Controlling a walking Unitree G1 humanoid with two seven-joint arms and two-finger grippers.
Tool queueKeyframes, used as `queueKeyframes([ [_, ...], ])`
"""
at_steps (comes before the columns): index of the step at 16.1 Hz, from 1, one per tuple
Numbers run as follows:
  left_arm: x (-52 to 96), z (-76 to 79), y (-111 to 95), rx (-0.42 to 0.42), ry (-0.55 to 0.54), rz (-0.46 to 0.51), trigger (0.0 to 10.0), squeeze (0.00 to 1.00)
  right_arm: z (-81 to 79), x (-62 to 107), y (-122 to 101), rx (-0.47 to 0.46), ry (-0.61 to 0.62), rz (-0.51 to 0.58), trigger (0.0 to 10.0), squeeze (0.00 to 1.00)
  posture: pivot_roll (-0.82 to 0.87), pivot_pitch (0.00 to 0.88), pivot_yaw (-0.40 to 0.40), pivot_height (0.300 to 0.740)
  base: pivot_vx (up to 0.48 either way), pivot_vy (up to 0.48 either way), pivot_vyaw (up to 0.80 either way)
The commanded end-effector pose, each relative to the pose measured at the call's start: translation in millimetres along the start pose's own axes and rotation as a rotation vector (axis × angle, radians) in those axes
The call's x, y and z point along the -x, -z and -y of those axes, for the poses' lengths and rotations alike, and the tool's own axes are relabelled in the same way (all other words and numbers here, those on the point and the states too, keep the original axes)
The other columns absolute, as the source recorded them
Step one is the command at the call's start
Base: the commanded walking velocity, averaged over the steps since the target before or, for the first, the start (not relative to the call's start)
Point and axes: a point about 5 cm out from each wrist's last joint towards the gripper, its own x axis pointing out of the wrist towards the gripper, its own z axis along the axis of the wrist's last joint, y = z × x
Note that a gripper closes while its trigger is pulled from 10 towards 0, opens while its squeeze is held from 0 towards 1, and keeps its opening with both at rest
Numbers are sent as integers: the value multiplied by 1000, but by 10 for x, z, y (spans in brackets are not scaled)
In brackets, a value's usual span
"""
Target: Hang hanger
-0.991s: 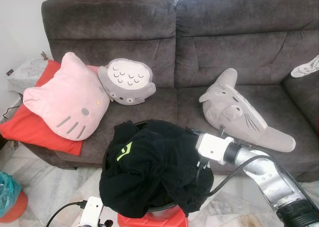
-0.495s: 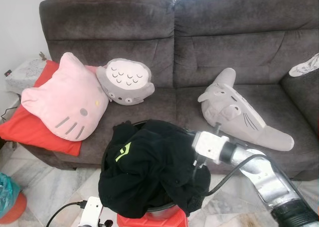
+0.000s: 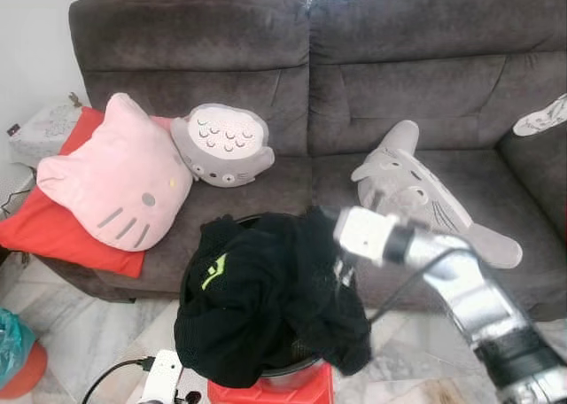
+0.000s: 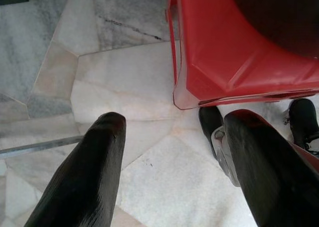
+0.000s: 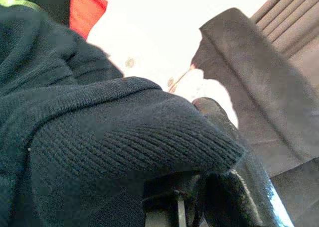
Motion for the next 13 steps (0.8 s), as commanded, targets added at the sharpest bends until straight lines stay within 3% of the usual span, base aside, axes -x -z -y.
queueKeyframes([
  [1, 12, -46, 19, 5, -17, -3, 10000, 0, 147, -10, -152, 23, 49, 56, 0, 0, -88, 0, 117, 740, 0, 0, 0],
  [3, 12, -45, 20, 5, -17, -3, 10000, 0, 199, -23, -203, 20, 67, 72, 0, 0, -89, 0, 117, 740, 0, 0, 0],
  [7, 15, -57, 9, 5, -34, 17, 10000, 0, 31, -64, -136, -12, -2, 41, 0, 0, -88, 0, 111, 740, 0, 0, 0],
  [10, 20, -63, -32, 3, -44, 67, 10000, 0, -36, 15, -38, -59, 27, 12, 0, 0, -79, 0, 106, 740, 0, 0, 0],
  [13, 23, -64, -38, -4, -46, 82, 10000, 0, 15, 149, 87, -177, 249, 7, 0, 0, -77, 0, 105, 740, 0, 0, 0],
])
